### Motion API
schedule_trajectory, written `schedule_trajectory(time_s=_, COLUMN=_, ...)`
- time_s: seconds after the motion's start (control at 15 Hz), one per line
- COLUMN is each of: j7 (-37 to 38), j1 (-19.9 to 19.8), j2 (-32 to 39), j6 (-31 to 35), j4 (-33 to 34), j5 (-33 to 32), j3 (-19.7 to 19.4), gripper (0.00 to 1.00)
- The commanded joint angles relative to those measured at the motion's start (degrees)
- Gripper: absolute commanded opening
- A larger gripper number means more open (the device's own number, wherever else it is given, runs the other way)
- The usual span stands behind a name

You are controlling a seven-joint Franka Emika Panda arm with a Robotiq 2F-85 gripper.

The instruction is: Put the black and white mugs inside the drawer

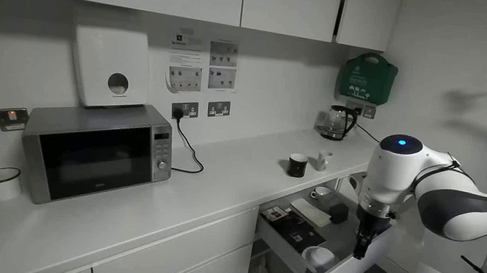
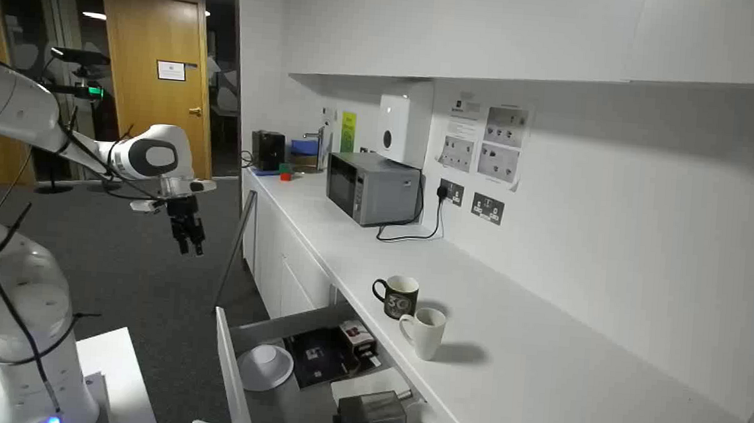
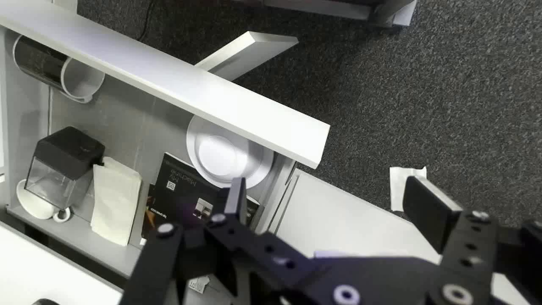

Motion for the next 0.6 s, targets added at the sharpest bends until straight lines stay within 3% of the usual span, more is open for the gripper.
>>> schedule_trajectory(time_s=0.0, j7=0.9, j1=1.7, j2=0.5, j6=-0.1, j4=0.1, j5=-1.1, j3=-1.6, gripper=1.00)
schedule_trajectory(time_s=0.53, j7=1.4, j1=0.8, j2=0.4, j6=1.0, j4=-0.2, j5=-2.2, j3=-2.2, gripper=1.00)
